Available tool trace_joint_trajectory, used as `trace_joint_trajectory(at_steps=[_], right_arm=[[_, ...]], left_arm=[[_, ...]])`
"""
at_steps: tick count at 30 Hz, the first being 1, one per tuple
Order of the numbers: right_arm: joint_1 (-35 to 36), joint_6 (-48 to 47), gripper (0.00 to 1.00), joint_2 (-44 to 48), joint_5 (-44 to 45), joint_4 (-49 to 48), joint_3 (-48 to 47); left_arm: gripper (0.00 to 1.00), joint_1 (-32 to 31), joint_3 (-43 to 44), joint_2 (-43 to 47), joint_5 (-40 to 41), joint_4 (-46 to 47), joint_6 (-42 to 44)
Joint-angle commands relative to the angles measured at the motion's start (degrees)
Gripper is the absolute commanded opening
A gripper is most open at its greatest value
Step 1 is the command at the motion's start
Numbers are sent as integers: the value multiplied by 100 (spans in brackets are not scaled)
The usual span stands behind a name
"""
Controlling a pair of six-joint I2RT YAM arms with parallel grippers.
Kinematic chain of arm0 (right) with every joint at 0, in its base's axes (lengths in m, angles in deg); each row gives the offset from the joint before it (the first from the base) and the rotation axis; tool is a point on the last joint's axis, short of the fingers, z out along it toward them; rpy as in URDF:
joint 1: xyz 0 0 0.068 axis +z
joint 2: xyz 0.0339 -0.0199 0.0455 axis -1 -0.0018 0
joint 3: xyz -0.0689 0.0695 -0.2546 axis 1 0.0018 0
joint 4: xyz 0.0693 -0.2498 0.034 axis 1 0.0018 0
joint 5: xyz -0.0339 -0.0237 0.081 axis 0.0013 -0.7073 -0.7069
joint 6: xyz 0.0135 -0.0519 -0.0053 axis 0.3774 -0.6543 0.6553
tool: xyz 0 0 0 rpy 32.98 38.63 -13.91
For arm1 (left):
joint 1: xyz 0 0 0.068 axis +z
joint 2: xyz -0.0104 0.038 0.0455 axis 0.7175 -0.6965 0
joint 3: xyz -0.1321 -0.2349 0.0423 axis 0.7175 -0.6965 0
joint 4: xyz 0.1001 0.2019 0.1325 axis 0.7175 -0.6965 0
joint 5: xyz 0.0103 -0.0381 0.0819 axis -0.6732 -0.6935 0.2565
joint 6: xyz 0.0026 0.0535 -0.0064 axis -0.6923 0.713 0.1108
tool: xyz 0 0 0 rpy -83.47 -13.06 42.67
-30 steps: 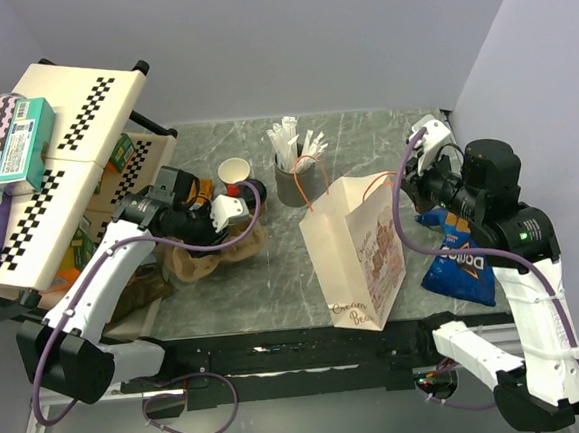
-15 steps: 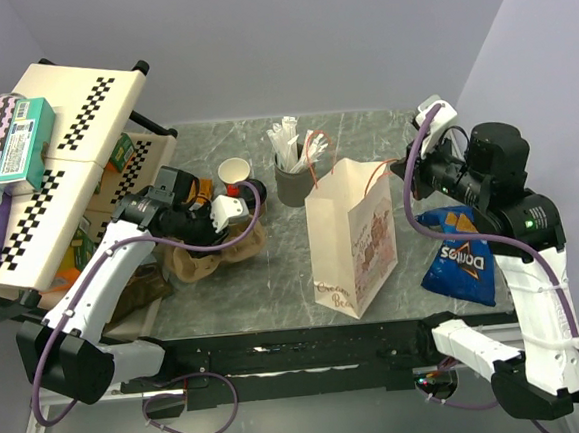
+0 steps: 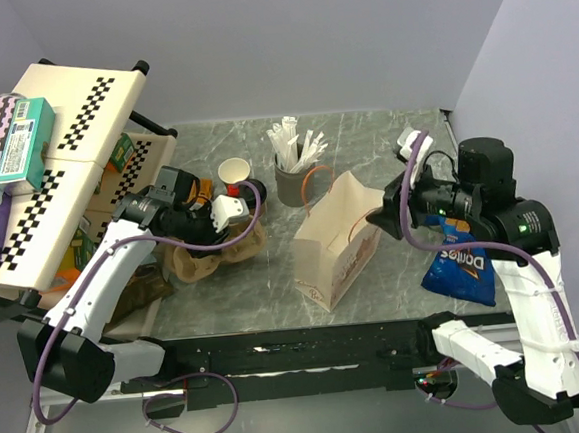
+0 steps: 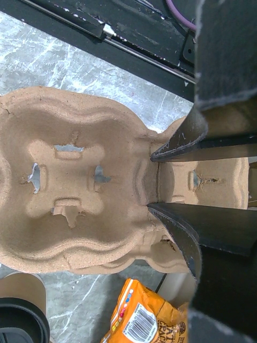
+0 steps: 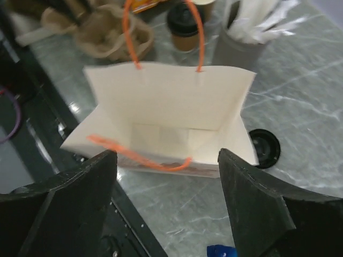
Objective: Pack the takeout coffee
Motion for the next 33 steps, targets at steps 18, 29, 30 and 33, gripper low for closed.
trace_joint_trajectory(at_steps=[18, 29, 30, 33], right_arm=[[137, -2671, 79, -2635, -642, 147, -2290], [972, -4271, 79, -3200, 184, 938, -2062], [1007, -4455, 79, -3218, 297, 983, -2062], [1069, -4763, 78, -3270, 421, 1106, -2036]], left_arm=[[1, 25, 88, 35, -529, 55, -173], [1, 25, -176, 255, -564, 82, -182], [1, 25, -167, 272, -564, 73, -174], [1, 25, -158, 255, -555, 73, -174]])
